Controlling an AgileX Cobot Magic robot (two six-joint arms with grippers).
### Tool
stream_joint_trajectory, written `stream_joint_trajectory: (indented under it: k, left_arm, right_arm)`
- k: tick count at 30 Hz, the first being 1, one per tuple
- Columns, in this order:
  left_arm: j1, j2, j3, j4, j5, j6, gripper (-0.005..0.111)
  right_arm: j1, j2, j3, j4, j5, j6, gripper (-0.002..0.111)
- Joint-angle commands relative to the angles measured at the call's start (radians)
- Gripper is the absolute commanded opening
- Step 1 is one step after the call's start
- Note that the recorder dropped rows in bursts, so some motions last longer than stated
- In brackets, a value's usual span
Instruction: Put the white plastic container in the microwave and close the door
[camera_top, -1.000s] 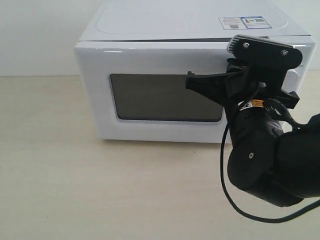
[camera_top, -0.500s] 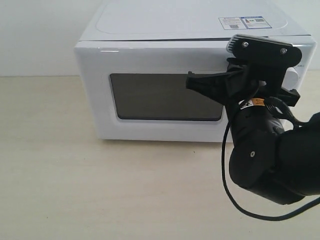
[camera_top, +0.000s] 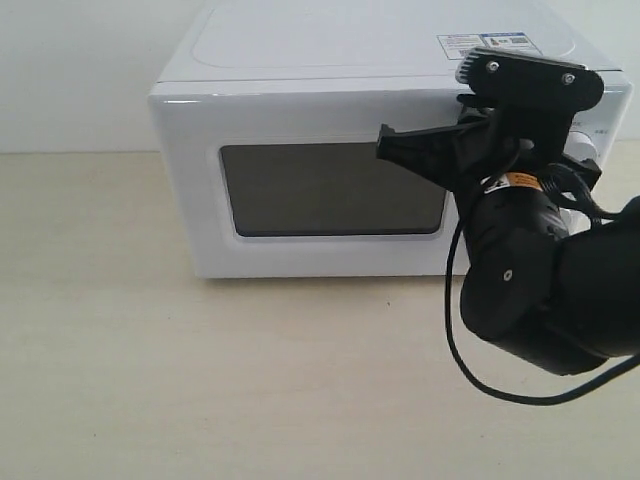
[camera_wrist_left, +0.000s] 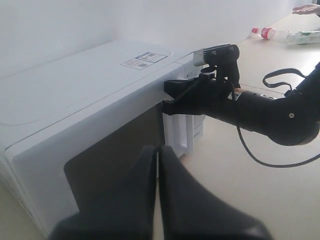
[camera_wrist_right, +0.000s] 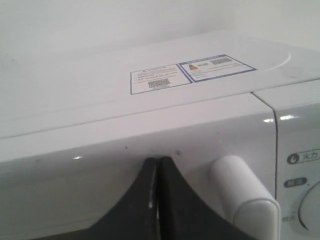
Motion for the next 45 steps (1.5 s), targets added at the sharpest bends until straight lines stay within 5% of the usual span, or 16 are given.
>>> stream_joint_trajectory:
  k: [1,15,22,26,37,45]
  left_arm:
    - [-0.004,-0.004,0.006,-0.009,-0.011,-0.007,0.004]
    - [-0.004,0.0,0.006,0.001,-0.017,-0.003,0.004]
    - [-0.004,0.0,0.006,0.035,-0.007,-0.003,0.004]
    - [-0.004,0.0,0.007,0.04,0.006,-0.005,0.004]
    - [-0.004,0.0,0.007,0.04,0.006,-0.007,0.004]
    - [-0.004,0.0,0.007,-0.133,0.004,-0.014,0.004]
  right_arm:
    - [-0.008,-0.002,-0.022,-0.018,0.015,-0.052,0.0]
    - [0.08,-0.021,-0.022,0.106,0.048,-0.253,0.0]
    - [0.172,-0.177,-0.01,0.157,0.088,-0.361,0.0]
    - [0.174,-0.284,0.005,0.32,0.12,-0.486,0.0]
    - [0.172,-0.537,0.194,0.349,0.043,-0.508,0.0]
    - [0.172,-0.552,0.209,0.365,-0.014,-0.508,0.0]
